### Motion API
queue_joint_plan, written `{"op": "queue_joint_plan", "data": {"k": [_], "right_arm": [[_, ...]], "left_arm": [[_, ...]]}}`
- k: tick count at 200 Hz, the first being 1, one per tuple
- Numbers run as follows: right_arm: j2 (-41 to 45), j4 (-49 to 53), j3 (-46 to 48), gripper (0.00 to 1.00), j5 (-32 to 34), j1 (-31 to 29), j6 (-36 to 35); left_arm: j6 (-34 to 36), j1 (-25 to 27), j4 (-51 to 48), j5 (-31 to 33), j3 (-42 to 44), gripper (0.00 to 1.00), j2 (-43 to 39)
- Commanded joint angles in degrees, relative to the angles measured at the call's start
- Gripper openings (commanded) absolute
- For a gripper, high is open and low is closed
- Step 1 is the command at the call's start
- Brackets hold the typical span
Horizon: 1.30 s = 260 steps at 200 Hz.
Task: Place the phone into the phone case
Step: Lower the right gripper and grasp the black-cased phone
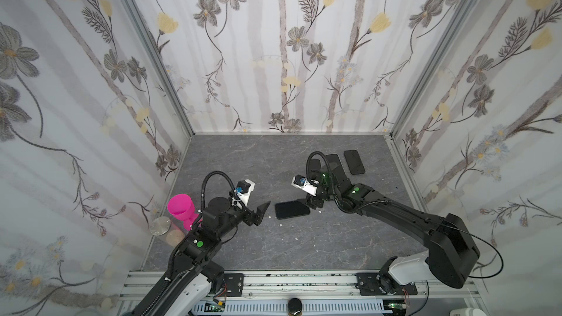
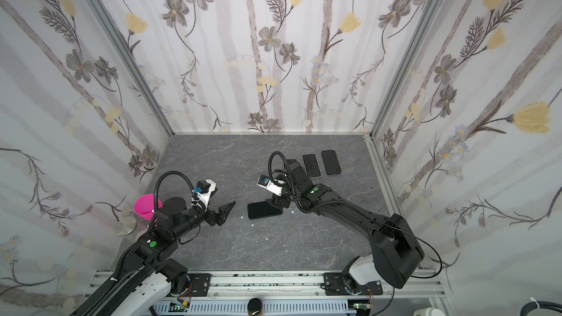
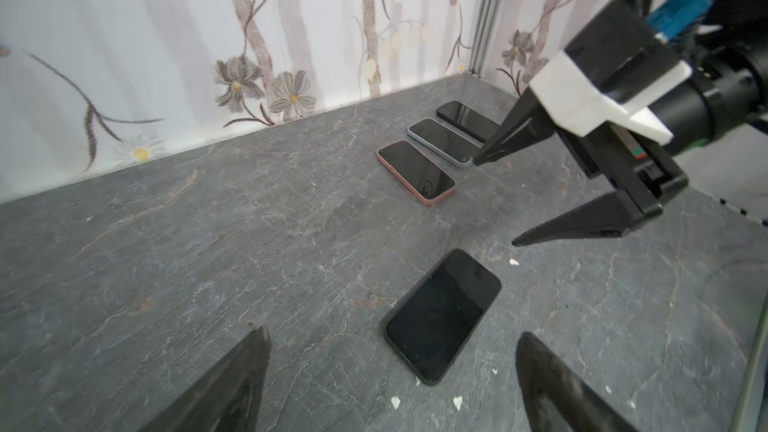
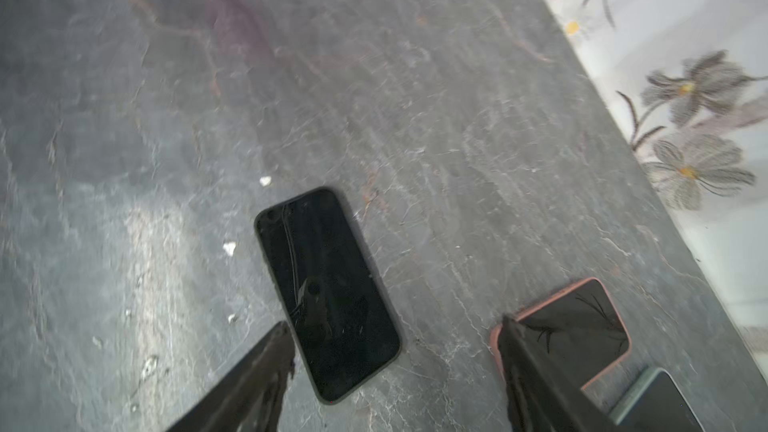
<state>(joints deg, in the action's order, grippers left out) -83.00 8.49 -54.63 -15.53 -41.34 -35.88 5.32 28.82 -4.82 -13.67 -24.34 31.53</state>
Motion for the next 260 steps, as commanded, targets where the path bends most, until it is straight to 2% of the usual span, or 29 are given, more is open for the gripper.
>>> {"op": "queue_joint_plan", "data": {"k": [1,26,32,65,115,181,260], "right_arm": [[-2.94,3.25,0.05,0.82,-4.85,-0.07,-12.26],[-7.99,8.07,-3.89,0.94,-4.78,-0.06,-13.69],[-10.52,9.18,-5.04,1.0,-4.77,-0.1,-13.65],[-17.48,13.07,-9.25,1.0,-3.57,-0.33,-13.67],[-22.03,13.79,-11.28,1.0,-0.52,-0.5,-13.67],[-26.98,18.01,-15.55,1.0,-1.53,-0.54,-13.21],[-33.69,28.17,-23.56,0.92,-1.07,-0.52,-13.78]], "left_arm": [[6.37,0.0,2.06,-5.24,3.23,1.0,-3.08],[4.98,0.01,3.41,-3.18,5.12,1.0,-4.24],[4.83,0.0,3.5,-2.21,5.2,1.0,-3.97],[4.04,0.01,3.19,2.66,4.76,1.0,-0.55],[3.73,0.01,3.33,1.99,4.67,1.0,0.91],[3.65,0.01,3.44,2.69,4.8,1.0,0.9],[3.73,-0.05,3.41,2.94,4.87,1.0,0.9]]}}
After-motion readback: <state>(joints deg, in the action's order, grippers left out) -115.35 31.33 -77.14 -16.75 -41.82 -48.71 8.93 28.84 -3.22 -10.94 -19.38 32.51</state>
